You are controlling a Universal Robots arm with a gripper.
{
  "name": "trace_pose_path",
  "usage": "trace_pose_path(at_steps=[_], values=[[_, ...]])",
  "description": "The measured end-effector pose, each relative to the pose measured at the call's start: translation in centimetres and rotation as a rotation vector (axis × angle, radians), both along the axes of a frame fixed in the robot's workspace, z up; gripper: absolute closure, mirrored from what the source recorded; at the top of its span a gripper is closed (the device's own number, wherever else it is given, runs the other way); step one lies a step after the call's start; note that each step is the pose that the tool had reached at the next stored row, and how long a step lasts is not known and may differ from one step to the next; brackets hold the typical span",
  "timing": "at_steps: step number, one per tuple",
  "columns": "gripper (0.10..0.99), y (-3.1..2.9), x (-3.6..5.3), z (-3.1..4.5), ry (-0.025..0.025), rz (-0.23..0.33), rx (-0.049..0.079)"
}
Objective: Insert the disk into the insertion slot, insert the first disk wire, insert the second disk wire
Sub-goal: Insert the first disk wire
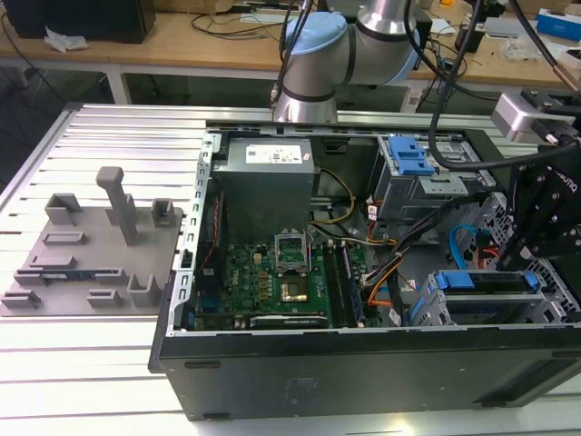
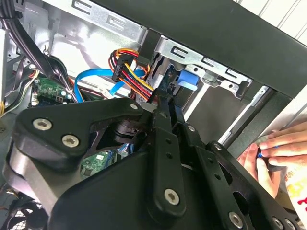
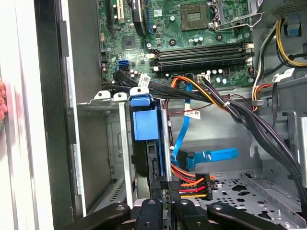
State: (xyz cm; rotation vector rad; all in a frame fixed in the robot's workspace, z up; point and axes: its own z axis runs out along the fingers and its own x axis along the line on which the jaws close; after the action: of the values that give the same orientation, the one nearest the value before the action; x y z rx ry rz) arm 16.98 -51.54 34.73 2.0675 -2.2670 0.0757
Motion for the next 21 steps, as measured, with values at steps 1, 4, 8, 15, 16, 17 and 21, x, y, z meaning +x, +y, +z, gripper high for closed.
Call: trace_pose_path(at_steps=[1, 4, 8, 15, 16, 17, 21], values=[[0.918, 0.0, 0.01, 0.0, 0.0, -0.005, 0.0], [0.918, 0.0, 0.05, 0.0, 0.0, -0.007, 0.0], [0.918, -0.04, 0.06, 0.0, -0.0003, -0.007, 0.0], [0.918, -0.05, 0.03, 0.0, -0.0086, -0.007, 0.0], [0.918, -0.05, -0.01, 0.0, -0.0099, -0.007, 0.0], [0.918, -0.05, -0.17, 0.0, -0.0113, -0.007, 0.0], [0.918, -0.05, -0.36, 0.0, -0.0123, -0.007, 0.0]])
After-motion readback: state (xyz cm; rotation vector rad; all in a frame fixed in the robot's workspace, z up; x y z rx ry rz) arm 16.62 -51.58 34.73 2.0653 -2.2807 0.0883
